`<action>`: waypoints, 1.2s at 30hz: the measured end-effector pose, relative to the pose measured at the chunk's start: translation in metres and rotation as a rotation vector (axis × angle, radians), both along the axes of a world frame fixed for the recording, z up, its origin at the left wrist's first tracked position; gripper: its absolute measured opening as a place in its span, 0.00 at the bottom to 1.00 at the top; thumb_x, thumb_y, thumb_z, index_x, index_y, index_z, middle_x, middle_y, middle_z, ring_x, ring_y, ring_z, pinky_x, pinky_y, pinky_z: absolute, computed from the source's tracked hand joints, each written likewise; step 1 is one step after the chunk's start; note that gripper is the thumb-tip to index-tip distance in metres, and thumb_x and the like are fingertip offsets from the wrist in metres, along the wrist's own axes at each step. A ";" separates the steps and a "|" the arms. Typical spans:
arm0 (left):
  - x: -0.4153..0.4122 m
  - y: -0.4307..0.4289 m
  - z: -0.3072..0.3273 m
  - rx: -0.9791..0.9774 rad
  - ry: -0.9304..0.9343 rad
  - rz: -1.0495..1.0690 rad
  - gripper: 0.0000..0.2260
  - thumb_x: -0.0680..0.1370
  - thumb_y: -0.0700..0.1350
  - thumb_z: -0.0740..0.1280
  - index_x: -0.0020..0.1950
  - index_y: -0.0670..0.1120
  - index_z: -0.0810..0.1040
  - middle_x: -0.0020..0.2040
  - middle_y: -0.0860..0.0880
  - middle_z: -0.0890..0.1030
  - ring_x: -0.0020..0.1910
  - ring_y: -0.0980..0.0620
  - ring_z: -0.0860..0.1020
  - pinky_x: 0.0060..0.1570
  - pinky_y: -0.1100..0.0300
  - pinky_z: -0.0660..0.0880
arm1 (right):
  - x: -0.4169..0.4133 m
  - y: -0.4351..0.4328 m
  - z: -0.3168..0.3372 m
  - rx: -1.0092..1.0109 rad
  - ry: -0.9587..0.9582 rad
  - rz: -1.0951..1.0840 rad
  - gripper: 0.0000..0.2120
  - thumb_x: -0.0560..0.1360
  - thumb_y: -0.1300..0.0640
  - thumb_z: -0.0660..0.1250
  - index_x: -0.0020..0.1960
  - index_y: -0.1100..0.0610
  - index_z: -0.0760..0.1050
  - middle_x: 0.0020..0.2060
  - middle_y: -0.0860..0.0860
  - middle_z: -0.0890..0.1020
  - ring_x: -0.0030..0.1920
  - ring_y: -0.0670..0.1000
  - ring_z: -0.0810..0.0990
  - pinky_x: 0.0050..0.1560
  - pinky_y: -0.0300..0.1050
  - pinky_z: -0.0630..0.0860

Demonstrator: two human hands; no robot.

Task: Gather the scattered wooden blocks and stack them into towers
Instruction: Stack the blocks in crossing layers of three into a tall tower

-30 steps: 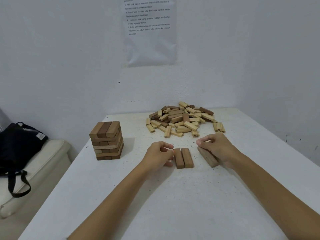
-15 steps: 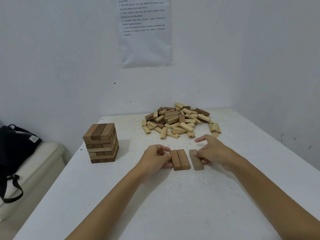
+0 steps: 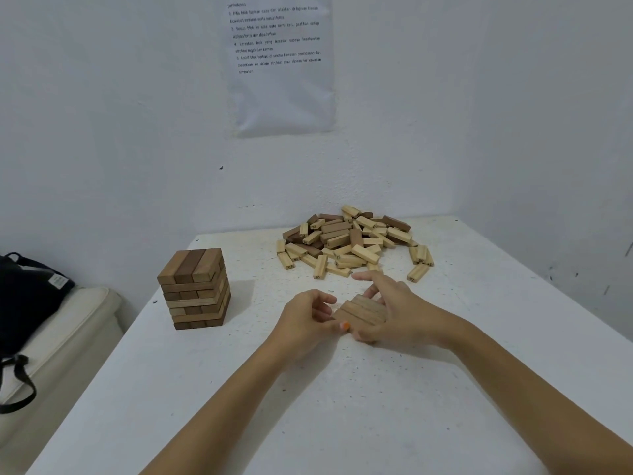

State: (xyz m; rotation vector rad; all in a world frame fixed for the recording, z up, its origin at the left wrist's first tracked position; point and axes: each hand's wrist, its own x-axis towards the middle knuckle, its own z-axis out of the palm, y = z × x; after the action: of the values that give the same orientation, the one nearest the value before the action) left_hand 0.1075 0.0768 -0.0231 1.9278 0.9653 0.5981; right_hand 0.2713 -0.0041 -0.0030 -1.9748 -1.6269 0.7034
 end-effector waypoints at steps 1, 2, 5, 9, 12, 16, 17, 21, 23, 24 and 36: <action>0.000 -0.001 0.001 0.006 0.008 -0.010 0.22 0.69 0.44 0.77 0.60 0.45 0.75 0.48 0.50 0.77 0.44 0.57 0.76 0.39 0.76 0.72 | 0.001 0.000 -0.001 0.009 0.000 0.017 0.42 0.66 0.49 0.76 0.71 0.36 0.55 0.55 0.40 0.70 0.60 0.50 0.69 0.63 0.54 0.71; 0.000 -0.001 0.001 0.005 0.016 -0.022 0.24 0.69 0.44 0.77 0.61 0.45 0.75 0.48 0.51 0.77 0.45 0.57 0.76 0.38 0.77 0.71 | 0.002 0.000 -0.001 0.016 0.000 0.040 0.42 0.66 0.50 0.75 0.70 0.34 0.55 0.55 0.38 0.70 0.60 0.50 0.69 0.64 0.55 0.71; 0.001 -0.005 0.003 0.002 0.034 -0.048 0.26 0.69 0.44 0.77 0.64 0.43 0.74 0.47 0.52 0.77 0.45 0.58 0.75 0.38 0.78 0.71 | 0.004 -0.002 0.002 0.004 -0.022 0.082 0.41 0.62 0.52 0.71 0.67 0.28 0.55 0.58 0.36 0.71 0.63 0.49 0.69 0.65 0.54 0.70; 0.002 -0.008 0.003 0.032 0.036 -0.028 0.27 0.69 0.44 0.77 0.66 0.43 0.73 0.48 0.51 0.77 0.46 0.58 0.76 0.39 0.78 0.71 | 0.008 -0.004 0.004 -0.004 -0.053 0.083 0.41 0.66 0.55 0.72 0.69 0.31 0.56 0.65 0.43 0.68 0.67 0.51 0.64 0.67 0.54 0.68; 0.003 -0.010 0.001 0.062 0.025 -0.004 0.28 0.69 0.44 0.77 0.67 0.42 0.72 0.51 0.49 0.78 0.48 0.56 0.77 0.39 0.77 0.71 | 0.017 -0.004 0.008 -0.050 -0.027 0.007 0.44 0.67 0.55 0.77 0.73 0.39 0.56 0.66 0.50 0.65 0.67 0.51 0.63 0.67 0.51 0.68; 0.005 -0.014 0.000 0.137 0.011 0.015 0.26 0.71 0.45 0.76 0.66 0.42 0.73 0.48 0.53 0.77 0.45 0.60 0.76 0.36 0.79 0.69 | 0.020 -0.007 0.014 -0.130 0.119 -0.066 0.44 0.66 0.57 0.79 0.74 0.46 0.58 0.61 0.52 0.69 0.57 0.48 0.73 0.52 0.39 0.72; 0.006 -0.014 -0.001 0.145 0.004 0.017 0.26 0.71 0.45 0.76 0.66 0.42 0.73 0.49 0.52 0.77 0.46 0.59 0.76 0.36 0.79 0.69 | 0.020 -0.007 0.014 -0.132 0.135 -0.061 0.44 0.66 0.59 0.79 0.74 0.47 0.58 0.59 0.51 0.70 0.54 0.47 0.74 0.47 0.36 0.72; 0.008 -0.014 -0.001 0.163 -0.011 0.006 0.22 0.71 0.44 0.75 0.64 0.44 0.76 0.50 0.53 0.79 0.48 0.59 0.76 0.38 0.80 0.69 | 0.018 -0.006 0.012 -0.114 0.161 -0.060 0.43 0.67 0.62 0.78 0.75 0.48 0.58 0.54 0.49 0.71 0.46 0.42 0.75 0.39 0.31 0.70; 0.009 -0.013 -0.002 0.165 -0.010 -0.006 0.22 0.72 0.43 0.75 0.64 0.44 0.76 0.50 0.53 0.80 0.47 0.60 0.76 0.39 0.79 0.70 | 0.017 -0.006 0.012 -0.102 0.166 -0.066 0.43 0.68 0.63 0.77 0.75 0.49 0.58 0.53 0.49 0.71 0.46 0.42 0.75 0.39 0.31 0.70; 0.009 -0.013 -0.002 0.170 -0.009 -0.008 0.22 0.72 0.43 0.74 0.65 0.44 0.76 0.52 0.52 0.80 0.48 0.60 0.76 0.39 0.79 0.70 | 0.017 -0.006 0.012 -0.097 0.164 -0.068 0.43 0.68 0.63 0.77 0.75 0.49 0.58 0.52 0.49 0.71 0.46 0.42 0.75 0.39 0.31 0.71; 0.009 -0.012 -0.002 0.135 0.004 -0.028 0.27 0.71 0.44 0.75 0.69 0.45 0.71 0.56 0.51 0.76 0.51 0.58 0.76 0.42 0.75 0.73 | 0.018 -0.005 0.009 -0.078 0.106 -0.063 0.42 0.69 0.56 0.77 0.75 0.48 0.58 0.59 0.51 0.70 0.53 0.47 0.74 0.52 0.40 0.73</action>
State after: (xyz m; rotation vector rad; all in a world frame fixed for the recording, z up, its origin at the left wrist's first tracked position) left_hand 0.1165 0.0643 -0.0247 2.0582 0.9195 0.6581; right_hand 0.2896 -0.0087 0.0064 -1.9983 -1.4893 0.8436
